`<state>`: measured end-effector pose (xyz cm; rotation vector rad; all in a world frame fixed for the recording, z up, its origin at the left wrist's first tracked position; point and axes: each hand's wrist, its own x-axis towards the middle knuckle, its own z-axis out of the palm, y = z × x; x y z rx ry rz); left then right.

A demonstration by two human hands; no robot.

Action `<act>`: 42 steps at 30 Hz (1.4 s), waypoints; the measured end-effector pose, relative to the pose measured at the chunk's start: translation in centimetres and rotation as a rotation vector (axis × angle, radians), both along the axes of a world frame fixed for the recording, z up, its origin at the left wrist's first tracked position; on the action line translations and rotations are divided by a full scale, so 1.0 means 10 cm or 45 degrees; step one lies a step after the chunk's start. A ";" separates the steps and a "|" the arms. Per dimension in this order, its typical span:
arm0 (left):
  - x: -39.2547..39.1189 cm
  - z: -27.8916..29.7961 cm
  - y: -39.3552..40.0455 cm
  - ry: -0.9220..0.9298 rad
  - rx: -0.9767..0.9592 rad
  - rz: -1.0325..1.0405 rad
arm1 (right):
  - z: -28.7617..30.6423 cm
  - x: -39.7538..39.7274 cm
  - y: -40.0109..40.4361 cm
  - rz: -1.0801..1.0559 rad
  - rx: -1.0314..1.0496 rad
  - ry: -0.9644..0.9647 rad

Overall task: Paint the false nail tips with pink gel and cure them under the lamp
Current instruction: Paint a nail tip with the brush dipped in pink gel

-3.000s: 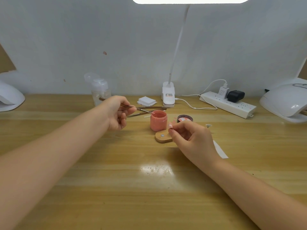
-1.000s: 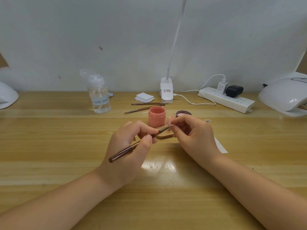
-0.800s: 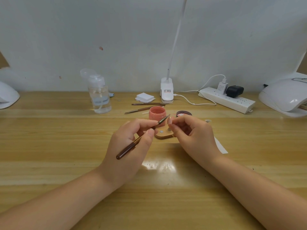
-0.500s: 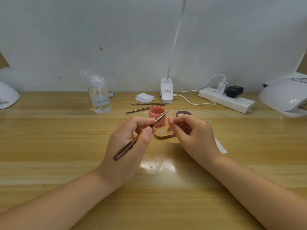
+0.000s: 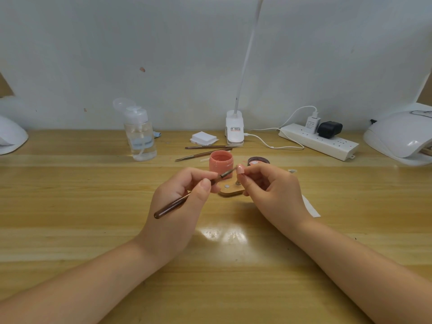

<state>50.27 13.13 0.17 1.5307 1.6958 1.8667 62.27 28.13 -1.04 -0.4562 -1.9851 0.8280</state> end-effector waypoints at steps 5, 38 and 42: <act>0.01 0.02 -0.04 0.009 0.085 0.009 | 0.00 0.01 0.01 0.031 -0.046 -0.006; 0.02 0.04 -0.06 0.252 -0.035 0.122 | 0.02 0.02 -0.01 -0.064 -0.008 -0.033; 0.04 0.05 -0.05 0.223 -0.022 0.114 | 0.02 0.01 -0.02 -0.065 0.006 -0.025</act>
